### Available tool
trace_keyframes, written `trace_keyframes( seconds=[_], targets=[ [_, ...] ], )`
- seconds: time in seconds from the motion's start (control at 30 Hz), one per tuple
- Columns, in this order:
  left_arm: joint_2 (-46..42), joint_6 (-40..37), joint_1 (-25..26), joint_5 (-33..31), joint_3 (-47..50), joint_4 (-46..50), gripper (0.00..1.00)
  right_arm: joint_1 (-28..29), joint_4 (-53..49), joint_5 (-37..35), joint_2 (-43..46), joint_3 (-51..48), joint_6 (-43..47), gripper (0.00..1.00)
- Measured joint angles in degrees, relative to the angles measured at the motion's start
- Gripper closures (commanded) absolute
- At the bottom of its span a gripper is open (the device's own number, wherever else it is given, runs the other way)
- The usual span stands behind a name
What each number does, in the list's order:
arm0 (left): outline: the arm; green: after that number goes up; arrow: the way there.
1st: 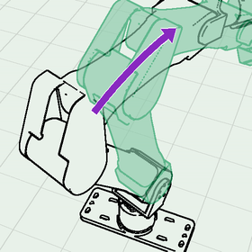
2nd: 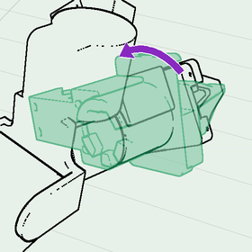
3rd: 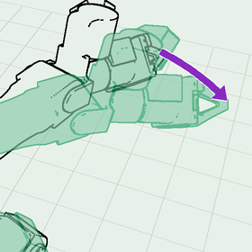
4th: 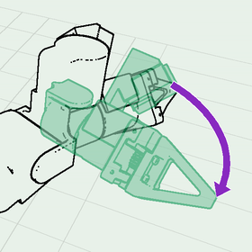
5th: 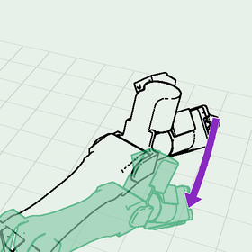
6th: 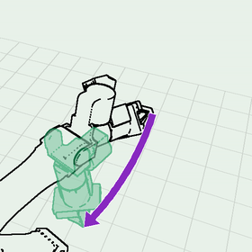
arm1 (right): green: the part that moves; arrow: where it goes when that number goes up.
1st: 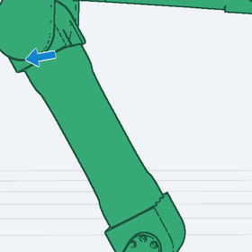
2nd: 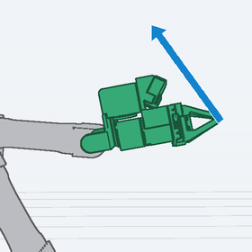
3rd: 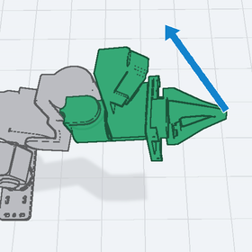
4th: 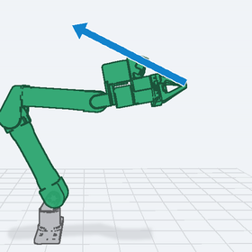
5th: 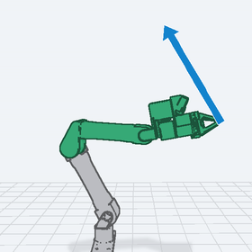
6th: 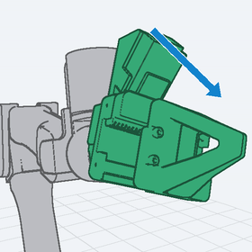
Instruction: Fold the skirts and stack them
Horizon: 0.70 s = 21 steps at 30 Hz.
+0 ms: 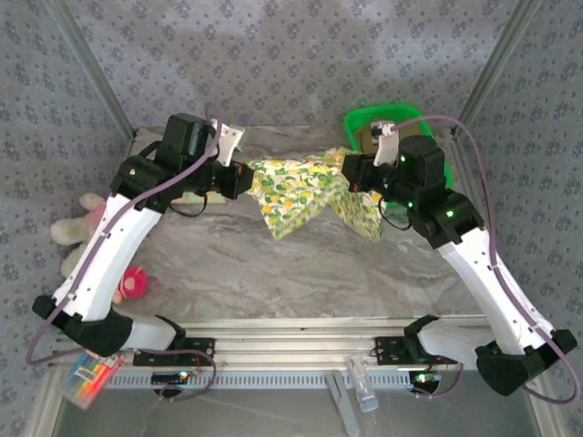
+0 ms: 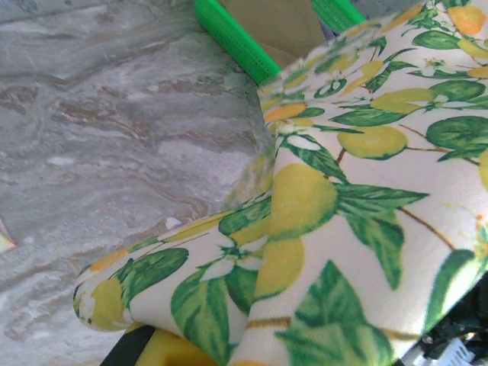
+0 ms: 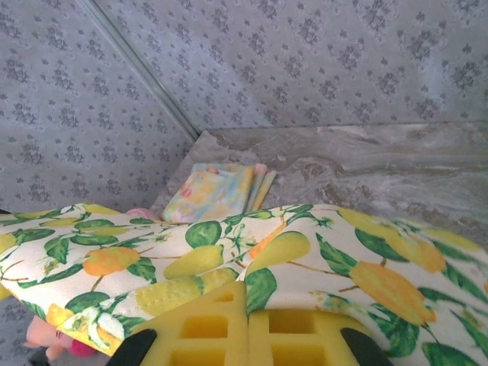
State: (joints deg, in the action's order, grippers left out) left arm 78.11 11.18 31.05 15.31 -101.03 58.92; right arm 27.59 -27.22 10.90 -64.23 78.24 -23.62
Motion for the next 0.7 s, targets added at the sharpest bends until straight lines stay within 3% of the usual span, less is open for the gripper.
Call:
trace_keyframes(
  seconds=[0.37,0.7],
  targets=[
    [15.7,1.9,-6.3,2.9,2.0,-0.1,1.0,-0.8,-4.5,-2.0,-19.4,1.6,2.3,1.0],
    [14.7,3.0,-6.4,4.4,3.9,-0.4,1.0,-1.6,-4.8,-1.4,-22.2,3.0,4.5,1.0]
  ],
)
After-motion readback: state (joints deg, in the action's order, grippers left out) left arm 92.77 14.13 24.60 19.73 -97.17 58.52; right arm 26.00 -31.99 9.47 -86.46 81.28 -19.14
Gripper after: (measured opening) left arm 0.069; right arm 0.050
